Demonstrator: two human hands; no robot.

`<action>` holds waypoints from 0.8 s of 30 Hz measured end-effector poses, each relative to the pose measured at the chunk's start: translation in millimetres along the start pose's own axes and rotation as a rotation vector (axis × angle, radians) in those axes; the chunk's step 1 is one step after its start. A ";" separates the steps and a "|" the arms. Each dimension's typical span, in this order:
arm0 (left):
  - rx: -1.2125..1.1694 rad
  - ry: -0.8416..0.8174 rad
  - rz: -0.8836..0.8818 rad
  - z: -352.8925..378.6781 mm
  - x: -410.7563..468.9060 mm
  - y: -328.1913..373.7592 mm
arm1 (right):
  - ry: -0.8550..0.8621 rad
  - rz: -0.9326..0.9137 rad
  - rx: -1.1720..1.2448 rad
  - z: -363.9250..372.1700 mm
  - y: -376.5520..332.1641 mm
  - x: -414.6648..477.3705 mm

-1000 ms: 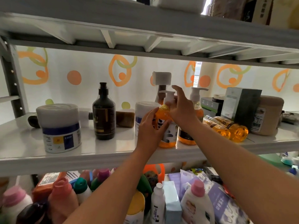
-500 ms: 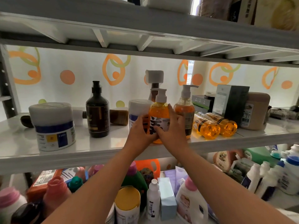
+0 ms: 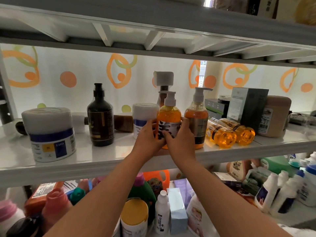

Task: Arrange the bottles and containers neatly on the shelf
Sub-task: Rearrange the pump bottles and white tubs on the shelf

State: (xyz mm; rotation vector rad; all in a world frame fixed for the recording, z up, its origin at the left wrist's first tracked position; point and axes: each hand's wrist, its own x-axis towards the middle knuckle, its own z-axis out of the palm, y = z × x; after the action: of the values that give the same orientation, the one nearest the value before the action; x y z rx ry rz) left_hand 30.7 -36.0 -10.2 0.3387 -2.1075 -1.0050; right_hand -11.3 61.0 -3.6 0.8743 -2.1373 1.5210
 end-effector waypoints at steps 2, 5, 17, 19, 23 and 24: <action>-0.009 0.004 -0.008 0.2 -0.7 -1.9 | 0.009 -0.004 0.015 2.7 3.3 -1.3; -0.031 0.034 -0.010 0.8 -4.2 -3.0 | 0.017 -0.012 0.039 2.8 7.7 -1.4; 0.005 0.066 0.006 -0.1 -9.6 -5.4 | 0.064 -0.059 0.026 3.7 12.5 -3.9; 0.008 0.066 0.013 0.1 -9.9 -5.7 | 0.073 -0.061 0.015 5.1 10.5 -4.7; 0.021 0.067 0.026 -0.1 -10.1 -5.9 | 0.088 -0.058 0.016 7.0 7.5 -6.4; 0.024 0.066 0.026 -0.2 -10.5 -5.2 | 0.090 -0.057 0.008 7.7 7.0 -6.7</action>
State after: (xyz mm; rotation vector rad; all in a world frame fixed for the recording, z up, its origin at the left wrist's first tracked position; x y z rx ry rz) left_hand 37.5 -34.1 -19.5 0.3511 -2.0607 -0.9420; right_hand -10.7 57.2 -15.4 0.8465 -2.0270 1.5126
